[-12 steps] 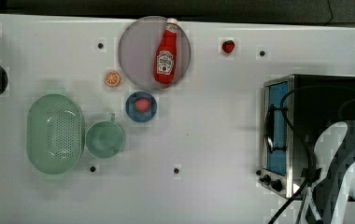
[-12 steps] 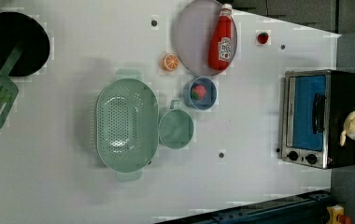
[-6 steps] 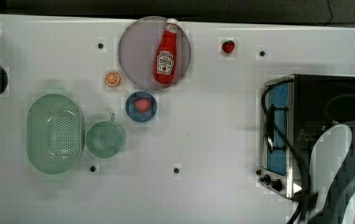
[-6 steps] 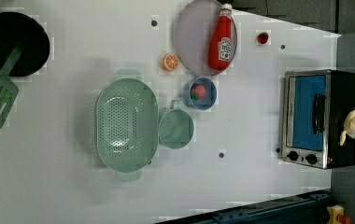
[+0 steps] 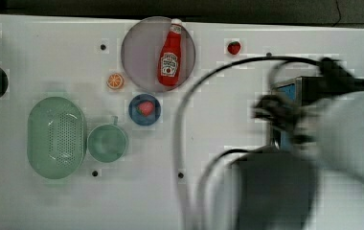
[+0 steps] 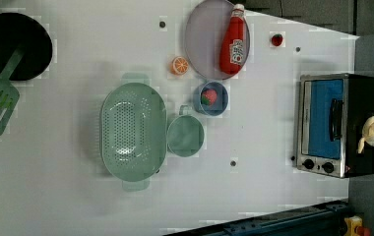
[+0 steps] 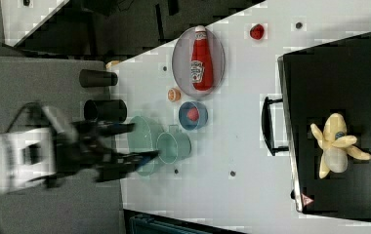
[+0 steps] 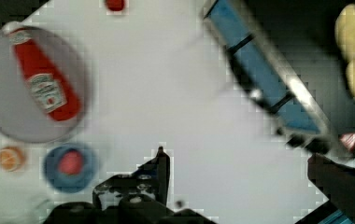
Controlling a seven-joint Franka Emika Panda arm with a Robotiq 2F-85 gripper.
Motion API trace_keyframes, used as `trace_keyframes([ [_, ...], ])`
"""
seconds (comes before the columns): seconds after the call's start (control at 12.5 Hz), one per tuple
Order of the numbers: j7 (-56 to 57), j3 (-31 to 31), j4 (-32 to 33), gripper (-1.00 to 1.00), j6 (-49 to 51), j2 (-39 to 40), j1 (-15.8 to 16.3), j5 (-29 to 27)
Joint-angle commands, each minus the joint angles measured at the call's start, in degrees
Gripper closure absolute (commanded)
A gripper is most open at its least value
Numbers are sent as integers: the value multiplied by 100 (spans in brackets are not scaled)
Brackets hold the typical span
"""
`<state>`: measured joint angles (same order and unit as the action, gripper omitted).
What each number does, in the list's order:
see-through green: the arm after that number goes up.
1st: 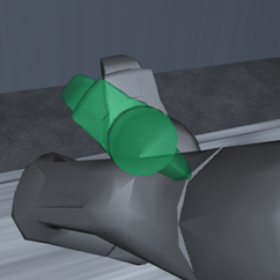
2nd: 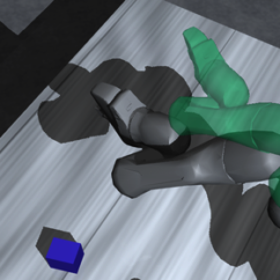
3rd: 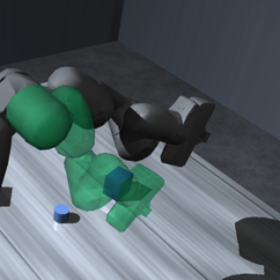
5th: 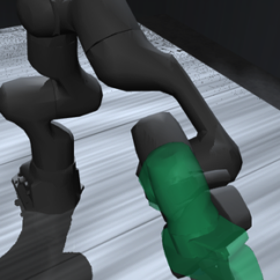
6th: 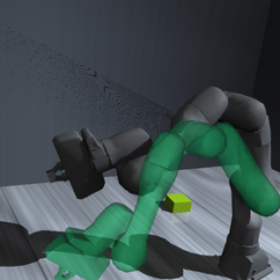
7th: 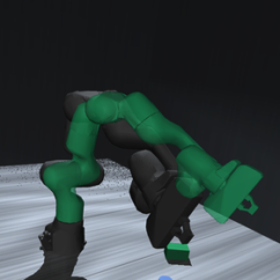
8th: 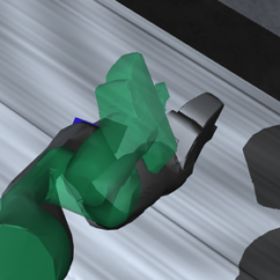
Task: Pick banana from table and place on oven.
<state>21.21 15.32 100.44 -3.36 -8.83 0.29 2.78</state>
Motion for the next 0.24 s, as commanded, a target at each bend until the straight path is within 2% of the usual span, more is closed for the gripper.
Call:
trace_keyframes([
  [0.08, -2283, -598, 207, -100, 397, -375, 153, 12],
  [0.24, -2872, -774, 374, -100, 439, -554, 154, 9],
])
